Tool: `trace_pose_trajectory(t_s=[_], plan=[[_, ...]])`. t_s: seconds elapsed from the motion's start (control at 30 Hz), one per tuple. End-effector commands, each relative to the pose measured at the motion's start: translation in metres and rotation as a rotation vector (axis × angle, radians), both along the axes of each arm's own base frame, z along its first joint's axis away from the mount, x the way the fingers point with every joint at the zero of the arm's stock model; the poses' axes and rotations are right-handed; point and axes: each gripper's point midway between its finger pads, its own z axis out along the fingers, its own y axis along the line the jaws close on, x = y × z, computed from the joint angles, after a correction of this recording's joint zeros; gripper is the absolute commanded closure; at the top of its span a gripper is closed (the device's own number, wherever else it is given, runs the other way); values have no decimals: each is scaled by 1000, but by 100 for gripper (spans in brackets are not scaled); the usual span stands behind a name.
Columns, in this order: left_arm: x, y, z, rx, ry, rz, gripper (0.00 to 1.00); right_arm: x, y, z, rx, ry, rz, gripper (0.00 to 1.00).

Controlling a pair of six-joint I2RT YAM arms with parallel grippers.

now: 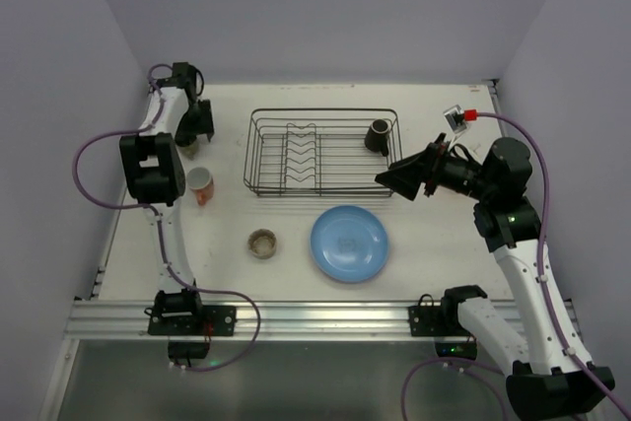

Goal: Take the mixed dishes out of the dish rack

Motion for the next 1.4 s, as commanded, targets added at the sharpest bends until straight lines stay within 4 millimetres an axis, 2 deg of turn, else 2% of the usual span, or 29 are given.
trace_pose_trajectory(t_s=[0.0, 0.13, 0.23, 0.27, 0.33, 0.37, 0.43, 0.47, 0.53, 0.57, 0.6, 0.63, 0.67, 0.7, 0.73, 0.77, 0.8, 0.83, 0.87, 0.9, 0.93, 0.97, 1.03, 1.07, 1.13, 1.2, 1.27, 1.33, 1.37], plan=[[5, 1, 19, 16, -32, -12, 31, 2, -1, 4, -7, -50, -8, 1], [6, -1, 34, 10, -62, -12, 22, 6, -2, 1, -14, -40, -19, 1], [8, -1, 64, 15, -127, -4, 17, 13, -3, -3, -28, -26, -42, 1], [8, -1, 83, 16, -169, -3, 15, 16, -4, -5, -33, -22, -46, 1], [8, -4, 105, 9, -220, -7, 11, 20, -5, -9, -41, -8, -62, 1], [7, -5, 126, 7, -270, -8, 9, 24, -5, -13, -47, 0, -70, 1], [4, -11, 146, -3, -309, -21, 5, 30, -8, -15, -55, 3, -100, 1], [-1, -12, 164, 3, -345, -23, 0, 33, -9, -16, -61, 1, -113, 1], [-10, -18, 182, 7, -378, -31, 0, 41, -12, -22, -81, 25, -142, 1], [-18, -27, 211, 16, -446, -46, 0, 49, -16, -20, -101, 14, -180, 1], [-27, -33, 209, 20, -442, -53, 0, 57, -16, -26, -118, 39, -191, 1], [-30, -54, 222, 23, -497, -82, 0, 59, -15, -31, -142, 45, -192, 1], [-47, -66, 255, 17, -595, -93, 0, 71, -21, -32, -173, 42, -250, 1], [-64, -81, 226, 0, -546, -115, 0, 79, -23, -38, -206, 49, -280, 1], [-75, -99, 227, -36, -579, -128, 0, 89, -22, -55, -256, 93, -296, 1], [-93, -132, 258, -88, -709, -192, 0, 100, -25, -57, -293, 80, -326, 1], [-113, -144, 220, -106, -653, -207, 0, 112, -29, -62, -326, 83, -364, 1], [-129, -168, 219, -160, -680, -255, 0, 125, -28, -82, -371, 136, -362, 1], [-144, -171, 243, -203, -789, -255, 0, 137, -29, -72, -406, 106, -375, 1], [-156, -174, 239, -237, -807, -258, 0, 149, -34, -79, -460, 111, -412, 1], [-178, -174, 232, -274, -837, -289, 0, 158, -30, -104, -551, 150, -387, 1], [-188, -170, 230, -273, -852, -286, 0, 171, -29, -90, -585, 114, -404, 1], [-215, -161, 224, -295, -898, -286, 0, 185, -37, -102, -737, 112, -453, 1], [-223, -160, 222, -311, -914, -289, 0, 201, -35, -104, -775, 108, -463, 1], [-247, -172, 214, -397, -957, -375, 0, 213, -39, -110, -835, 109, -477, 3], [-258, -173, 209, -403, -980, -429, 0, 226, -36, -115, -869, 125, -457, 7], [-268, -165, 214, -386, -1035, -425, 0, 241, -35, -121, -921, 117, -453, 10], [-276, -163, 230, -392, -1096, -444, 0, 251, -39, -123, -971, 116, -454, 11], [-276, -162, 228, -384, -1102, -446, 0, 254, -40, -129, -1009, 108, -425, 11]])
